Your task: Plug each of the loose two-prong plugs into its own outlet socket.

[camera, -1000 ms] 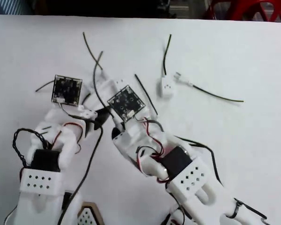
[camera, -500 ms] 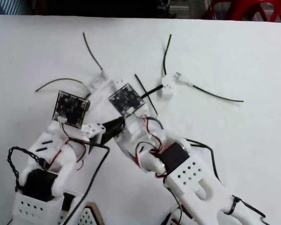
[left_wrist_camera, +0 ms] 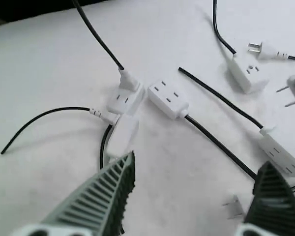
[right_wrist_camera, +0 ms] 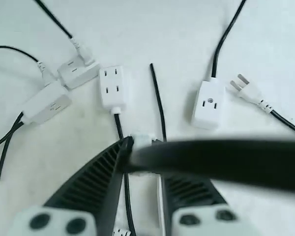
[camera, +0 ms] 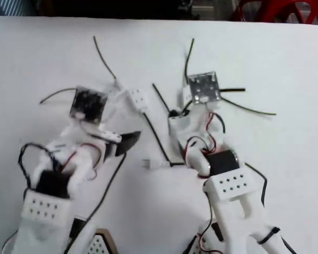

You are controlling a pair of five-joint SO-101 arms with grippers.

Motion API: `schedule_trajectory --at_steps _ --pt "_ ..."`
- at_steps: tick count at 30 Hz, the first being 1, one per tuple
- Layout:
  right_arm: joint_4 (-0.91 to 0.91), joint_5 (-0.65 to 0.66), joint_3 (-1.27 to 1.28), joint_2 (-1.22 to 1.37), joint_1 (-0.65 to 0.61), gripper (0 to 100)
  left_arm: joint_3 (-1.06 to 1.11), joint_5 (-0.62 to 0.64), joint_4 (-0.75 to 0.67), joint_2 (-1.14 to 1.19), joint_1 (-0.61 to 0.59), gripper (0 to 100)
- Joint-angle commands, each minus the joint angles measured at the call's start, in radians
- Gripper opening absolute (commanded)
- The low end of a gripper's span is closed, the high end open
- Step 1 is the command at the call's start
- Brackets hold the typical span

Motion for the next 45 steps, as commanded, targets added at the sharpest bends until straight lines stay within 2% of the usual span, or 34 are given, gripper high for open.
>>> schedule_trajectory --at_steps 1,10,17,32,37,41,45 --pt "-0.13 -0.014 0.052 0.001 0.042 1.7 -0.195 0.026 -0.043 0.335 -0.008 38" --pt "-0.188 -0.014 0.094 0.001 0.071 1.7 -0.601 0.241 -0.041 0.943 -0.002 38" --pt "-0.191 -0.011 0.101 0.001 0.071 1.7 -0.865 0.302 -0.035 1.307 -0.002 38" --pt "-0.186 -0.009 0.104 -0.001 0.071 1.7 -1.227 0.302 -0.034 1.704 -0.01 37" --pt "-0.186 -0.009 0.104 -0.001 0.071 1.7 -1.252 0.292 -0.034 1.733 -0.012 24" --pt "-0.186 -0.009 0.106 -0.001 0.071 1.7 -1.247 0.163 -0.034 1.733 -0.01 14" --pt "-0.186 -0.009 0.106 -0.001 0.071 1.7 -1.252 0.041 0.017 1.732 -0.012 13"
